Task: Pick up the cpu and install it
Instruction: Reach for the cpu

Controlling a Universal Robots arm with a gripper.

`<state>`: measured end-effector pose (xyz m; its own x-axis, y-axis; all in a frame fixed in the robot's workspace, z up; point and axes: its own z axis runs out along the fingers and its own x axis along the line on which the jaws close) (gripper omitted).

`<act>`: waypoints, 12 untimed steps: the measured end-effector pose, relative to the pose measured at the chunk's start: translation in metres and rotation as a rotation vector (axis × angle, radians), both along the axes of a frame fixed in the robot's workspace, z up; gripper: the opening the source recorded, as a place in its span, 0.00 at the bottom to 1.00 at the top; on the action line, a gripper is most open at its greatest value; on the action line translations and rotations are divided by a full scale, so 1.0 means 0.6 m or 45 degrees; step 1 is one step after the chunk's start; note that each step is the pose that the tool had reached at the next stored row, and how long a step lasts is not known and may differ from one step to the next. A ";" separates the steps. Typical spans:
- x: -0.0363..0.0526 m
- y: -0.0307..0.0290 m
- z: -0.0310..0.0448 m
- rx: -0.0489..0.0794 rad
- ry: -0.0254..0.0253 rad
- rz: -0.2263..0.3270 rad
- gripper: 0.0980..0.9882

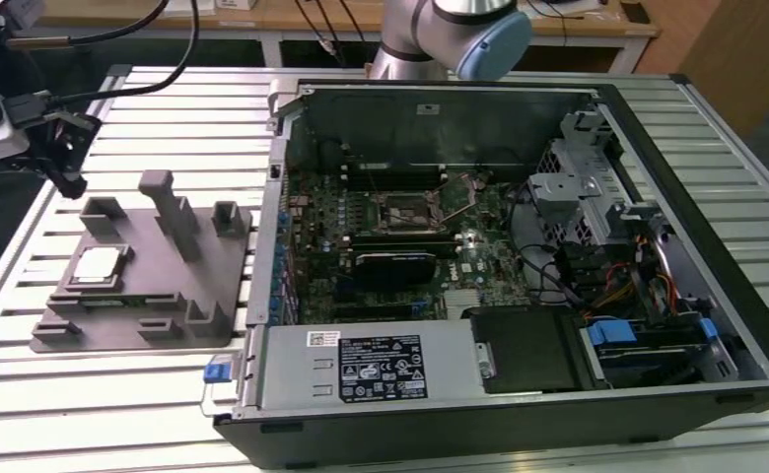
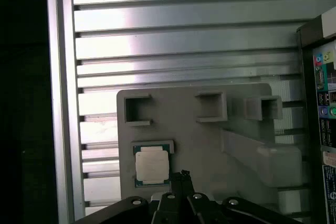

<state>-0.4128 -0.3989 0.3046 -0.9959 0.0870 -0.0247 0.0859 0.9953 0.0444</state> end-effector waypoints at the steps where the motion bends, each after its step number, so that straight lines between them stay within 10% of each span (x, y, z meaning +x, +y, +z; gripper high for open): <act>1: -0.004 0.0000 -0.002 0.000 0.0000 0.000 0.01; 12: -0.051 0.0001 -0.020 0.000 -0.0002 -0.001 0.01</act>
